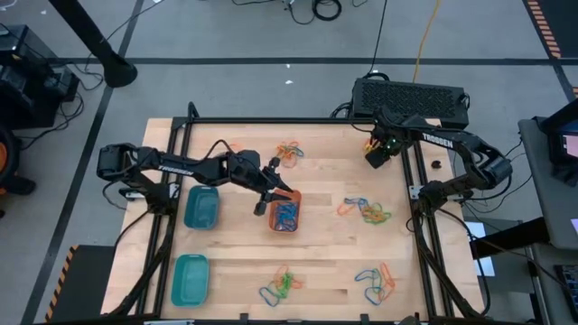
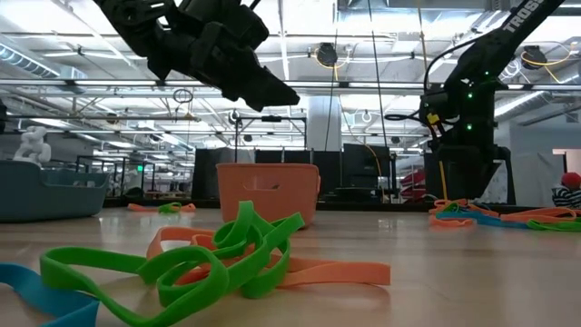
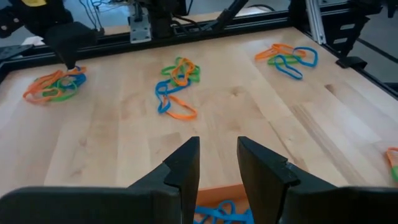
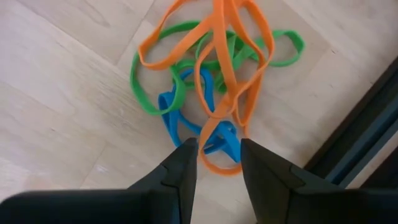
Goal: Sort rubber bands into baskets
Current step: Put the blue rubber band into the orange bin
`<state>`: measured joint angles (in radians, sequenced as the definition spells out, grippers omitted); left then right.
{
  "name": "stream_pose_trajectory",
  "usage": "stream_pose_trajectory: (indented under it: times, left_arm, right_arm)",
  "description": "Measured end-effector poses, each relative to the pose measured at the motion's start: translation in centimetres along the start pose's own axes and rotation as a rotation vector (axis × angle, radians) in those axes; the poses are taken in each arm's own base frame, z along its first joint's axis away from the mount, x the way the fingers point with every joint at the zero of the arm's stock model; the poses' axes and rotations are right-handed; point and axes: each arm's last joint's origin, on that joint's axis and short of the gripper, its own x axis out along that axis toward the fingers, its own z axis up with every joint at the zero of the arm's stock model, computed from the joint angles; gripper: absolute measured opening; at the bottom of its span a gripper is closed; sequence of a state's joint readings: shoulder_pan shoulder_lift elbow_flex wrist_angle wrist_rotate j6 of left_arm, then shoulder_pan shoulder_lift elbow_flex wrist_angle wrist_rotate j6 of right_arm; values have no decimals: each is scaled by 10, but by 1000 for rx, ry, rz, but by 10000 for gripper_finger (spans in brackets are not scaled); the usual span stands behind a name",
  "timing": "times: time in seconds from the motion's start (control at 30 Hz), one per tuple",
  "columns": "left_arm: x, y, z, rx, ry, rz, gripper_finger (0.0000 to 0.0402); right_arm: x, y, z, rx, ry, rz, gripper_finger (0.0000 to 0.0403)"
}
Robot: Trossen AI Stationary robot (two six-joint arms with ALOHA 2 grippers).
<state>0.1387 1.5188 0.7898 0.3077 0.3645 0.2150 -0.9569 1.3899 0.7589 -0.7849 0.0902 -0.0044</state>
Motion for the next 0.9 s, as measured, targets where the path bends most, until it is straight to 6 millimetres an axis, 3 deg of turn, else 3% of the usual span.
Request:
stream_pose_trajectory:
  times: [0.67, 0.9]
  left_arm:
    - [0, 0, 0, 1, 1, 1, 116]
    - [0, 0, 0, 2, -1, 1, 116]
  right_arm:
    - [0, 0, 0, -8, 2, -8, 116]
    - [-1, 12, 0, -58, -2, -2, 116]
